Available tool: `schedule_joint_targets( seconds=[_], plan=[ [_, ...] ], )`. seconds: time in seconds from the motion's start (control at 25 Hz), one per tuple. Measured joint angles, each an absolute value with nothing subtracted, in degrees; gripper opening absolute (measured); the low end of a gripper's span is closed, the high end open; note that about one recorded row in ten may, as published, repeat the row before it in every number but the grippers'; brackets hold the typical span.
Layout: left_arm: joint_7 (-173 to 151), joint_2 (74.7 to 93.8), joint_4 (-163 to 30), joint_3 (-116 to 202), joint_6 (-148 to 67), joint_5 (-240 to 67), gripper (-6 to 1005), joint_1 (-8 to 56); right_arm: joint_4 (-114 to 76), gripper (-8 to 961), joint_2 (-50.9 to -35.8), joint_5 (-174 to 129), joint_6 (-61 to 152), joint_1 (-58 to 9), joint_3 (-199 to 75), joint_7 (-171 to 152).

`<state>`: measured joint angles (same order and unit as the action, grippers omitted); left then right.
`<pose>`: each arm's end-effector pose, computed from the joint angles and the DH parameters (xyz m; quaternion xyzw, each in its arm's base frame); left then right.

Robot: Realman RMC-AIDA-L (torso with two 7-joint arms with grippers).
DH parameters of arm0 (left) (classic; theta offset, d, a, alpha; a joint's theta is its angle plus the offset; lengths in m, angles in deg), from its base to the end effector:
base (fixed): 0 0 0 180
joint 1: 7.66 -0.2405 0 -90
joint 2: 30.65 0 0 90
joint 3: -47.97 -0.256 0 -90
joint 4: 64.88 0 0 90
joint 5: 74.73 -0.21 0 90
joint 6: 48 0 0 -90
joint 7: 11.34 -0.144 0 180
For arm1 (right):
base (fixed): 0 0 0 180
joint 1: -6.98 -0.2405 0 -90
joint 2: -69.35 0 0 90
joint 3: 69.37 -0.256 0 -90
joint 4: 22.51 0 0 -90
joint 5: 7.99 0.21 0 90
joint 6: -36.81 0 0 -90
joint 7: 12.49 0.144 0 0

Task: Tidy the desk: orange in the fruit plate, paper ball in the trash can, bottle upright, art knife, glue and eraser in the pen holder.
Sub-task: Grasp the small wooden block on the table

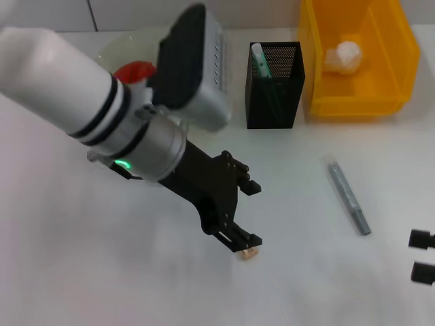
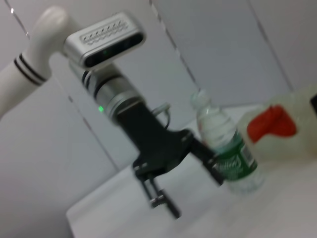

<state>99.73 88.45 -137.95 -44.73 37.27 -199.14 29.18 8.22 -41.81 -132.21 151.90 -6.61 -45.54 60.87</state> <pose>-0.1193 0.3179 -0.0643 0.9966 -0.0262 -0.0745 0.0233 0.3466 0.1907 0.0589 -0.8975 0.3097 0.3068 0.0665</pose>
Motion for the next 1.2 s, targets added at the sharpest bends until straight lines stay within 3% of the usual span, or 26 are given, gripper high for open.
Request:
schedule_joint_targets(
  seconds=[0.16,0.32,0.44,1.2],
  plan=[
    [99.7,88.44,-137.9,-46.7,35.4,-199.6,825,28.6,8.5,666,-42.09,-135.9,153.1,-6.3,-45.6,59.5],
    [99.4,88.43,-137.4,-47.3,35.1,-197.6,825,27.2,8.8,666,-43.74,-138.0,153.0,-4.4,-46.3,54.0],
    [97.9,88.43,-136.2,-47.7,34.6,-195.6,825,26.7,8.5,665,-44.13,-137.8,152.8,-3.8,-48.0,51.8],
    [96.4,88.44,-128.7,-53.8,24.4,-198.3,799,27.6,8.1,664,-44.32,-137.8,152.2,-5.3,-52.9,51.5]
  ],
)
